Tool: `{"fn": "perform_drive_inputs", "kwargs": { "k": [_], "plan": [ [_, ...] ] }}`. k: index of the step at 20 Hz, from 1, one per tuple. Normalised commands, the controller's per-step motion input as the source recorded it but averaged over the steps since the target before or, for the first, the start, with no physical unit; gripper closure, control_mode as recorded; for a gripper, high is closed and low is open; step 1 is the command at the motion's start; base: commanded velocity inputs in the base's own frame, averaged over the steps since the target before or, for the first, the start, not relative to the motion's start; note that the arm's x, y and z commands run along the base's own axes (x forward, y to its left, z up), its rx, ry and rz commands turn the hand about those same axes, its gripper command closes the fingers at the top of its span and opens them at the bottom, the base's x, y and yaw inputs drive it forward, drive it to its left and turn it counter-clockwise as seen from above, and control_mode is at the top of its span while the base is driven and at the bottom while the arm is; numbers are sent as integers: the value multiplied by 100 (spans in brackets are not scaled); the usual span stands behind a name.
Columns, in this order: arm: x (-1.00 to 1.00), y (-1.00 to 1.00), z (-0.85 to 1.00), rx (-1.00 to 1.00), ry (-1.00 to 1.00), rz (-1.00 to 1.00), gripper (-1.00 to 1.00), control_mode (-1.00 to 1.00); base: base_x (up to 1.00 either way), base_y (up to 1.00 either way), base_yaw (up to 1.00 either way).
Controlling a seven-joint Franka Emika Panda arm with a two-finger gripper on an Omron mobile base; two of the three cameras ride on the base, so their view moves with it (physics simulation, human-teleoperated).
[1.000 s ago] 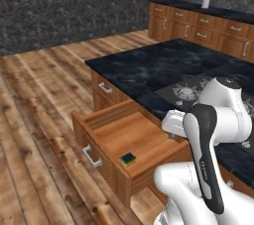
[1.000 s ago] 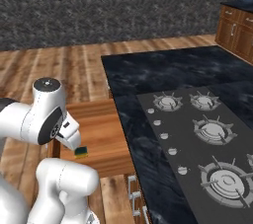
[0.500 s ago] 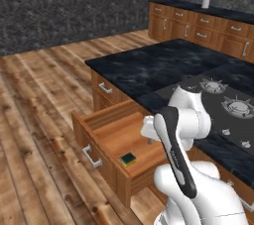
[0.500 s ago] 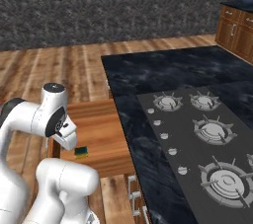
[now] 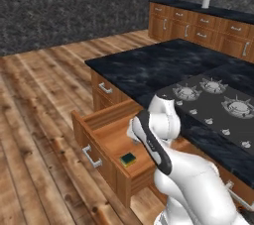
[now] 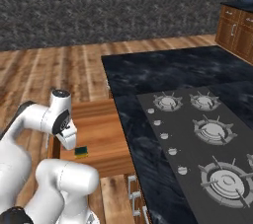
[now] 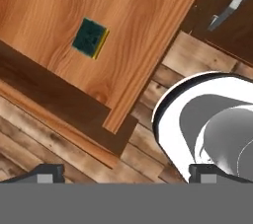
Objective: Restock the sink supplies by placing the sponge and soap dispenser on the counter and next to the sink. Make sure the soap dispenser is upright.
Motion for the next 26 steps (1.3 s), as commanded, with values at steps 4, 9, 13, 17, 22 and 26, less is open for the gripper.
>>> {"fn": "perform_drive_inputs", "kwargs": {
  "k": [4, 9, 13, 17, 22, 26],
  "plan": [
    [60, 20, -56, 3, 6, -8, -100, -100, 0, 0, 0],
    [54, 46, -54, 4, 4, 0, -100, -100, 0, 0, 0],
    [31, 70, -43, 0, 5, 0, -100, -100, 0, 0, 0],
    [5, 77, -24, 0, 5, 0, -100, -100, 0, 0, 0],
    [0, 74, -5, 0, 5, 0, -100, -100, 0, 0, 0],
    [0, 65, -2, 0, 3, 0, -100, -100, 0, 0, 0]
  ]
}}
